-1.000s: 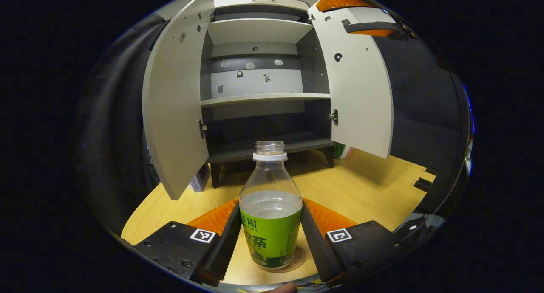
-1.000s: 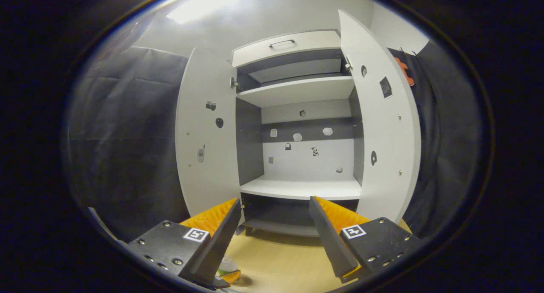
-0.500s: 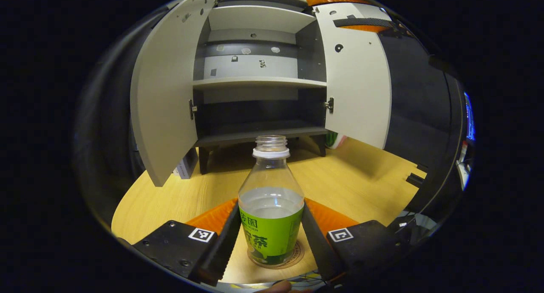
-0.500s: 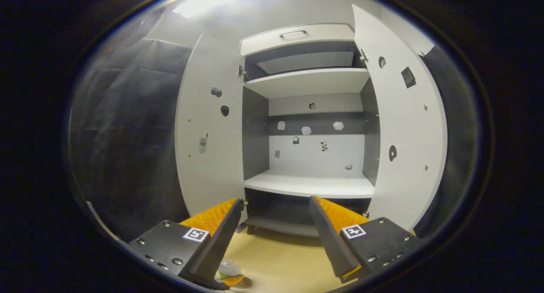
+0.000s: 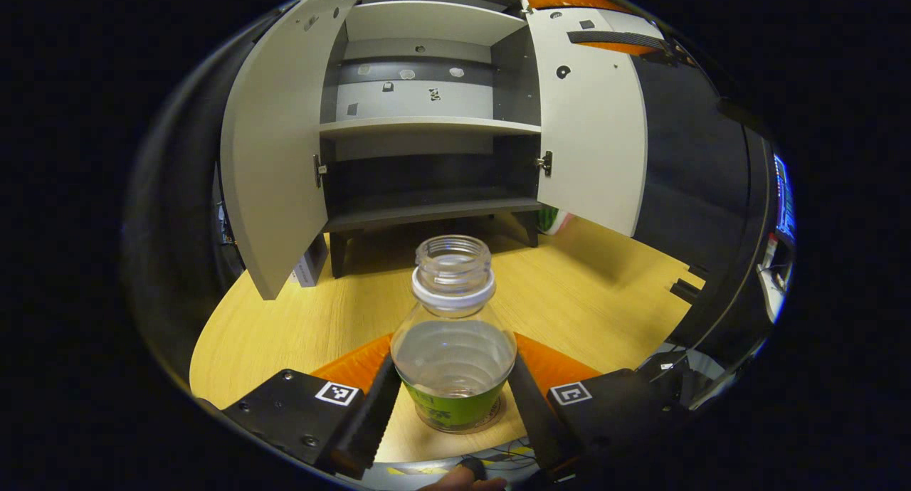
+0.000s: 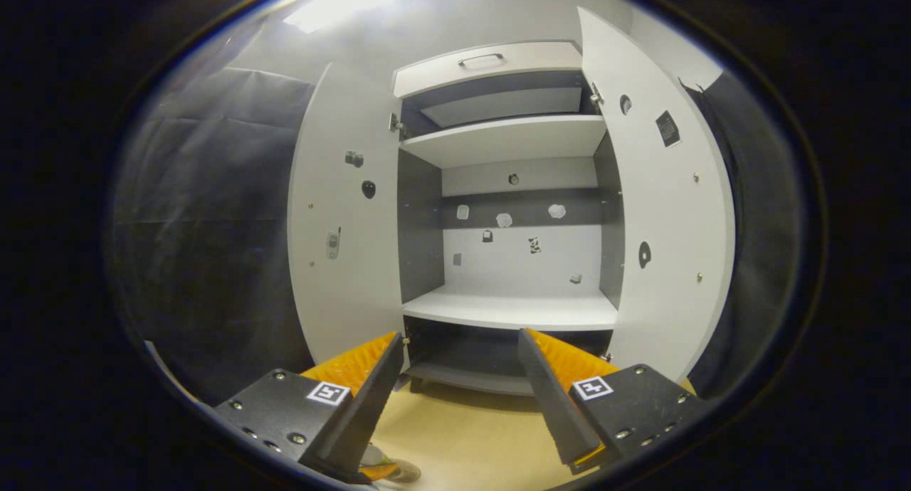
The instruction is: Grasp the bottle in the cabinet with the left hand and place it on the coaster, then close the right door with the right hand and the left door with the left hand.
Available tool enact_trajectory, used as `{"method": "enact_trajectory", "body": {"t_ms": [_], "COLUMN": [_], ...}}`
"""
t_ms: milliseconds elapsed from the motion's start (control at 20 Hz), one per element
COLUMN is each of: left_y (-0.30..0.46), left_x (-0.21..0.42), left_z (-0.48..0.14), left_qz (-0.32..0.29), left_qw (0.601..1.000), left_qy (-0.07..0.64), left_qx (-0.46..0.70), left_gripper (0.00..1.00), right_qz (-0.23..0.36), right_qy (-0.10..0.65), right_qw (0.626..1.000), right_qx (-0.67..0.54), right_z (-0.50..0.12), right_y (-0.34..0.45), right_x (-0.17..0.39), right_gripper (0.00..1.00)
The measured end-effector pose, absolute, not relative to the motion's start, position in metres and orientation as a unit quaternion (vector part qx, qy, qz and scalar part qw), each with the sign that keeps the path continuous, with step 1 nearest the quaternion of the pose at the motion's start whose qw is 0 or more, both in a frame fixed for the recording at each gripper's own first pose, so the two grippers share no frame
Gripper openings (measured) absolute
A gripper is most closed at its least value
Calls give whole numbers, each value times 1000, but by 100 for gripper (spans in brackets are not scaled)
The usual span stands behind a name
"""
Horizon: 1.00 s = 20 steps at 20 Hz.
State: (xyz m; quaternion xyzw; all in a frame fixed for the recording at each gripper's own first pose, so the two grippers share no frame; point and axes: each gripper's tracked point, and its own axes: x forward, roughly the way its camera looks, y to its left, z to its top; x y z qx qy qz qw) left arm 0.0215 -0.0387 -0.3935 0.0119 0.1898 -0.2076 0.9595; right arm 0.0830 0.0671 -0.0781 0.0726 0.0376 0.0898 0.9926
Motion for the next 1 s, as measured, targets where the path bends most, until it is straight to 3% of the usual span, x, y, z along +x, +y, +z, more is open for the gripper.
{"method": "enact_trajectory", "body": {"t_ms": [600, 700, 850, 1000], "left_y": [-48, -50, -51, -50], "left_x": [27, 31, 41, 51], "left_z": [-294, -266, -208, -142], "left_qz": [-217, -219, -214, -200], "left_qw": [968, 969, 974, 979], "left_qy": [122, 108, 74, 21], "left_qx": [36, 36, 30, 23], "left_gripper": [82, 83, 93, 94], "right_qz": [55, 41, 18, -4], "right_qy": [5, -2, -11, -25], "right_qw": [996, 997, 997, 997], "right_qx": [71, 72, 75, 77], "right_z": [-62, -59, -53, -46], "right_y": [2, -15, -45, -75], "right_x": [37, 29, 19, 9], "right_gripper": [98, 98, 98, 98]}}
